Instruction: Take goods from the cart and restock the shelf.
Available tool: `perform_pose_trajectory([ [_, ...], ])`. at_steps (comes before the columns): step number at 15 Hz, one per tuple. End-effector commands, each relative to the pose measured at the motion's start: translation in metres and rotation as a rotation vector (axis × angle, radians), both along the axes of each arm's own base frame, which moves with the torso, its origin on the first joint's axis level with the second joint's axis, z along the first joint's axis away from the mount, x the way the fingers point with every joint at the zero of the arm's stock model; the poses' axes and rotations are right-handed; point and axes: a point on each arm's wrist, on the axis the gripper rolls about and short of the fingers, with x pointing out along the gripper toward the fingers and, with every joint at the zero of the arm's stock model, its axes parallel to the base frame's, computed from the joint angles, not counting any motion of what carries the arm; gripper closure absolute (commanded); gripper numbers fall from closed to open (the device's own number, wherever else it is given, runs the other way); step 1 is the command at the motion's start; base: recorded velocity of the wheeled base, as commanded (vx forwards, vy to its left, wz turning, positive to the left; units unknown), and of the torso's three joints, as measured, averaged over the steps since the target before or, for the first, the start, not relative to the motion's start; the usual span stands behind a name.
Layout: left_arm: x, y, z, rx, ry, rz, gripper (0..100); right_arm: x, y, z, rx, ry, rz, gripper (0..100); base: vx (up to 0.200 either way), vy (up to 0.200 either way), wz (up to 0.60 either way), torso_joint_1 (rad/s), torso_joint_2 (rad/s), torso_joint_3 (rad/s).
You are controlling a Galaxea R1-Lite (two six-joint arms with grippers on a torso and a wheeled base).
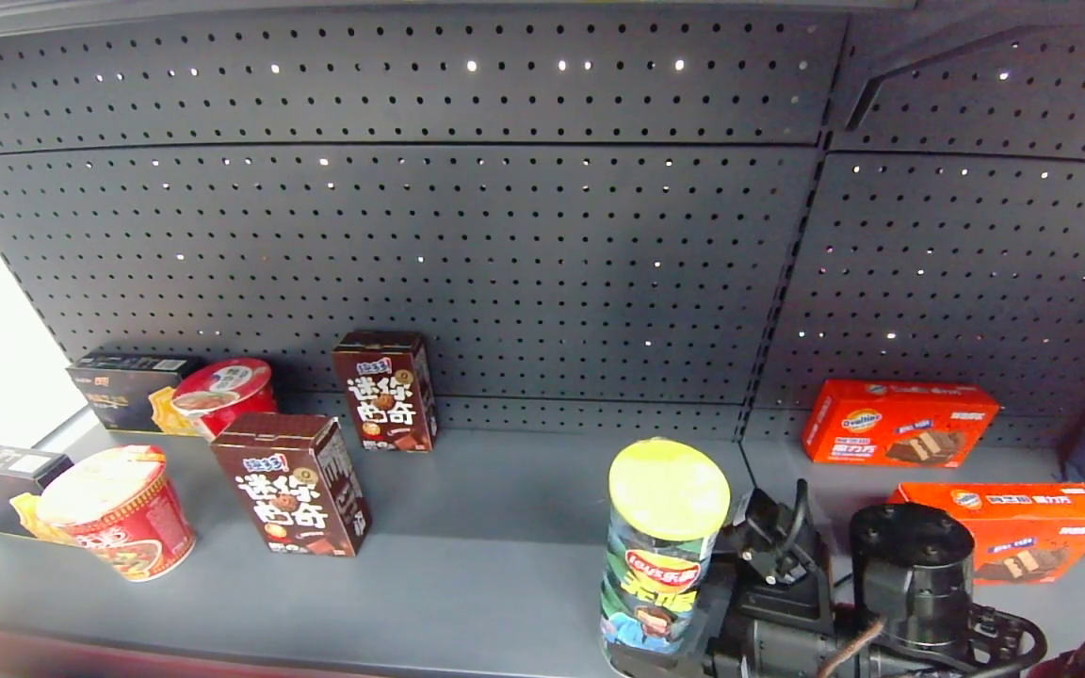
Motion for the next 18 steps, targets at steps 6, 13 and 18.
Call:
perform_pose_trajectory([
  [6, 0.0, 0.0, 0.001, 0.001, -0.003, -0.001, 100, -0.03, -0.04, 0.015, 0.005, -0.013, -0.048, 0, 0.0, 0.0, 0.0, 0.0, 0.0, 0.0],
  [13, 0.0, 0.0, 0.0, 0.0, 0.0, -0.001, 100, -0.012, -0.041, 0.01, -0.004, 0.0, -0.102, 0, 0.0, 0.0, 0.0, 0.0, 0.0, 0.0],
  [18, 0.001, 0.0, -0.003, 0.003, 0.011, -0.001, 100, -0.005, -0.036, 0.005, -0.011, 0.009, -0.099, 0, 0.0, 0.0, 0.0, 0.0, 0.0, 0.0],
])
